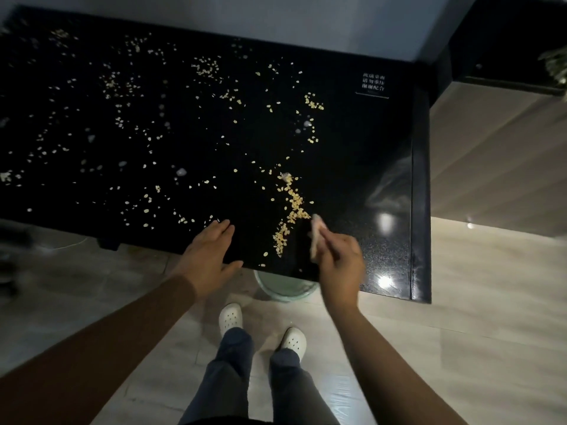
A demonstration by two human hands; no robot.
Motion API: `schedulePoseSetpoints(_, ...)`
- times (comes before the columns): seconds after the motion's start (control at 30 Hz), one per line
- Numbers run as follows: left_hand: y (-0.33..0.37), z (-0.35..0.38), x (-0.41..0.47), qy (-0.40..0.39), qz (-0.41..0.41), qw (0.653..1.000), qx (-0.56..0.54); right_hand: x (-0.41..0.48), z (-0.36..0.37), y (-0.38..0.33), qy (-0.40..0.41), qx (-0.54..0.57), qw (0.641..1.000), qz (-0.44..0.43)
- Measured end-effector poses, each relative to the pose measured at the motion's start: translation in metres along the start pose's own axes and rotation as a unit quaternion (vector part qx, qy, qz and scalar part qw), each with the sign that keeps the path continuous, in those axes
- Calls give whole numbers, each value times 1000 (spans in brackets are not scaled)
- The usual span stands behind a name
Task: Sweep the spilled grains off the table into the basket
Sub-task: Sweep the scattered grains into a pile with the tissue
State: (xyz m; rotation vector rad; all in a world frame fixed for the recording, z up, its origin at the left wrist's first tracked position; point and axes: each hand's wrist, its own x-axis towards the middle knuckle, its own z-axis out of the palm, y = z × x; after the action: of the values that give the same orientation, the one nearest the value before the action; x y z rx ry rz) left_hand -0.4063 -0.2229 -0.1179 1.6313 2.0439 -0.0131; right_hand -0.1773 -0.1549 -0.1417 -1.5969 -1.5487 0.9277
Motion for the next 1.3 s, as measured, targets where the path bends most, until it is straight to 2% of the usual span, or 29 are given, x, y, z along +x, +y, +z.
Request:
schedulePoseSetpoints(0.13,-8,-6,5,8,6,1000,0,18,-17,22,48,-65,995,57)
schedulePoseSetpoints(0.27,-22,-11,6,5,13,1000,-4,17,11,24,60,-82,992,76)
schedulePoseSetpoints(0.5,-47,-25,14,-1,42,999,13,-8,75,-19,-43,-12,999,30)
schedulePoseSetpoints(0.67,-61,-36,33,-6,59,998,10,20,45,-37,69,0,997,22)
schedulePoseSetpoints(0.8,-66,-40,50,-4,69,997,24,67,27,-24,92,-66,992,55)
schedulePoseSetpoints(0.97,-72,-43,63,-1,94,995,44,79,60,-12,77,-103,987,92)
schedulePoseSetpoints(1.03,-76,-43,67,-5,103,993,53,67,79,-21,62,-77,992,77)
schedulePoseSetpoints(1.13,-84,-45,69,-18,107,993,50,45,102,-34,-15,-53,998,30)
schedulePoseSetpoints(1.2,-87,-47,68,-29,112,992,44,35,108,-41,-36,-39,999,10)
schedulePoseSetpoints(1.3,-89,-48,68,-39,119,991,45,39,98,-53,47,-17,999,17)
